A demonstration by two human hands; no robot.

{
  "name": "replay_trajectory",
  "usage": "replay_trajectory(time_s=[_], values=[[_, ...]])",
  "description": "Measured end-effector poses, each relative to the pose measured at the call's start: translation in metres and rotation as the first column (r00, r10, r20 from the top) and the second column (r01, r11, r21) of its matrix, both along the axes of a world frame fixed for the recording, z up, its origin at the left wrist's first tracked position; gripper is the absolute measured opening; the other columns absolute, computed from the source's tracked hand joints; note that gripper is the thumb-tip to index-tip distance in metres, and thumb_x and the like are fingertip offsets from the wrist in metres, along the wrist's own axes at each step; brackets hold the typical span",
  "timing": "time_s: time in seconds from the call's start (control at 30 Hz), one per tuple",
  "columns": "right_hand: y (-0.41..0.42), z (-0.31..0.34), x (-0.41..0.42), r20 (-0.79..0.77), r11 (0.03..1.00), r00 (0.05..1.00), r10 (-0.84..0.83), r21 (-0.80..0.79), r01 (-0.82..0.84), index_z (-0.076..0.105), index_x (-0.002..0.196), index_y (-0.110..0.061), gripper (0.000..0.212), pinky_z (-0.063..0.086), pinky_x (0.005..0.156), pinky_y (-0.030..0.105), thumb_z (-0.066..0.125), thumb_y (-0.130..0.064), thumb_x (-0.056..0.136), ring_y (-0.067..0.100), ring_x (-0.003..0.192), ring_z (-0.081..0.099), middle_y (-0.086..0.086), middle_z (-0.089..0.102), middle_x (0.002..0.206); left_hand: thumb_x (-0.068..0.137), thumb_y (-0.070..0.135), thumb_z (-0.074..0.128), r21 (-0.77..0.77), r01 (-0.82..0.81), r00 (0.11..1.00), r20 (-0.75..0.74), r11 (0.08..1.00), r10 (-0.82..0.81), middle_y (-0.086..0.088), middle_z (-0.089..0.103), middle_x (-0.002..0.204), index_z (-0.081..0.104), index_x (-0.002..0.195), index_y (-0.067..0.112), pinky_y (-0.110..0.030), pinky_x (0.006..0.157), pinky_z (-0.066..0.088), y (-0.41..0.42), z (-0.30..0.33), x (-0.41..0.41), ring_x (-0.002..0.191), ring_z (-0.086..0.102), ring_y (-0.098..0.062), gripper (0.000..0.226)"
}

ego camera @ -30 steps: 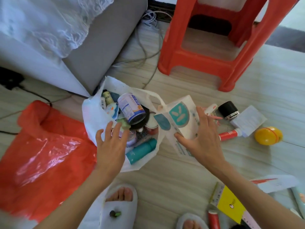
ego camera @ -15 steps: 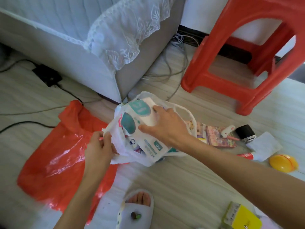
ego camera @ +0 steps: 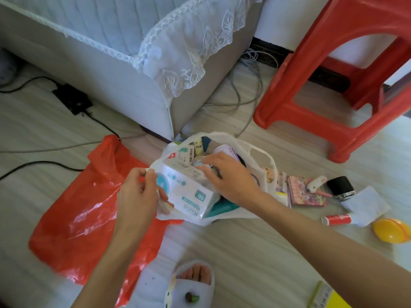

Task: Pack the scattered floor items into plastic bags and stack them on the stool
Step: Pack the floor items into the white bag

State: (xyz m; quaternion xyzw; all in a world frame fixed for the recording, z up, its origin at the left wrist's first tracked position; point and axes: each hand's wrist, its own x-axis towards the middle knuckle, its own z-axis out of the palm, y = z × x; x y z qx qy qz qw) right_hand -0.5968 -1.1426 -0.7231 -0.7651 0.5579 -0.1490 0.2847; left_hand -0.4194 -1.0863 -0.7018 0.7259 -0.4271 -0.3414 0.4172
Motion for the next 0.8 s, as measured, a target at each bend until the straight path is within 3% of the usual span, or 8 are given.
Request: replay_trajectory(time_s=[0.03,0.1,0.23,0.33,0.4,0.47,0.6,0.8], values=[[-0.004,-0.001,-0.013,0.011,0.988,0.993,-0.118,-0.097,0.118,0.064,0.104,-0.018,0.024,0.041,0.093,0.032,0.046,-0.03,0.093,0.015,0.103,0.052,-0.001,0.06,0.109,0.095,0.018,0.042,0.008,0.0,1.0,0.005,1.0,0.0,0.002,0.062,0.046,0.05,0.08,0.017,-0.034,0.052,0.043,0.0,-0.002,0.001,0.041,0.061,-0.025,0.017],[-0.015,-0.013,-0.046,-0.058,0.918,0.927,-0.37,-0.178,0.355,0.059,0.111,-0.012,0.026,0.04,0.092,0.037,0.048,-0.024,0.091,0.024,0.107,0.052,0.007,0.058,0.114,0.095,0.018,0.043,0.01,0.017,1.0,0.023,1.0,-0.017,0.0,0.061,0.046,0.051,0.082,0.014,-0.038,0.055,0.044,0.0,-0.003,0.004,0.043,0.061,-0.027,0.016],[-0.023,-0.047,-0.108,-0.256,0.754,0.786,-0.563,0.231,0.615,0.021,0.144,-0.005,0.071,0.029,0.109,0.045,0.054,-0.037,0.089,0.034,0.135,0.03,0.017,0.032,0.147,0.094,0.017,0.043,0.01,0.032,0.998,0.046,0.999,-0.032,-0.008,0.059,0.049,0.053,0.086,0.008,-0.036,0.052,0.043,-0.009,-0.001,0.0,0.051,0.061,-0.035,0.016],[-0.02,-0.059,-0.118,-0.093,0.589,0.739,-0.668,0.54,0.601,0.029,0.14,-0.001,0.067,0.038,0.098,0.04,0.054,-0.039,0.09,0.032,0.123,0.046,0.012,0.048,0.133,0.094,0.019,0.044,0.035,0.01,0.999,0.041,0.999,-0.012,-0.004,0.058,0.046,0.054,0.085,0.009,-0.029,0.047,0.037,-0.017,-0.003,-0.009,0.045,0.058,-0.032,0.016],[-0.023,-0.057,-0.114,0.003,0.602,0.721,-0.693,0.552,0.576,0.062,0.106,0.001,0.034,0.045,0.084,0.038,0.055,-0.029,0.091,0.029,0.092,0.059,0.01,0.064,0.094,0.093,0.02,0.045,0.064,0.006,0.999,0.038,0.998,-0.008,0.002,0.057,0.041,0.054,0.083,0.01,-0.027,0.044,0.035,-0.02,-0.005,-0.013,0.036,0.055,-0.024,0.016],[-0.028,-0.043,-0.106,0.021,0.618,0.721,-0.693,0.532,0.579,0.063,0.07,-0.008,0.023,0.046,0.07,0.036,0.055,-0.02,0.089,0.024,0.063,0.055,0.008,0.059,0.062,0.094,0.02,0.045,0.086,0.014,0.999,0.051,0.996,-0.019,0.006,0.056,0.04,0.054,0.085,0.009,-0.027,0.043,0.034,-0.022,-0.003,-0.014,0.03,0.051,-0.017,0.017],[-0.041,0.009,-0.09,0.194,0.594,0.645,-0.739,0.639,0.488,0.053,0.069,-0.007,0.021,0.032,0.041,0.024,0.053,-0.012,0.09,0.013,0.039,0.032,0.0,0.037,0.043,0.096,0.023,0.043,0.092,0.068,0.988,0.13,0.993,-0.08,0.001,0.055,0.038,0.055,0.087,0.004,-0.02,0.036,0.038,-0.026,0.013,-0.015,0.031,0.054,-0.014,0.024],[-0.034,0.085,-0.091,0.319,0.629,0.615,-0.721,0.674,0.388,0.05,0.071,-0.008,0.023,0.014,0.036,0.017,0.049,-0.012,0.094,0.005,0.026,0.017,-0.011,0.023,0.029,0.094,0.022,0.044,0.029,0.186,0.956,0.224,0.982,-0.188,-0.005,0.056,0.045,0.059,0.082,-0.001,-0.02,0.041,0.04,-0.041,0.064,-0.026,0.033,0.054,-0.016,0.03]])
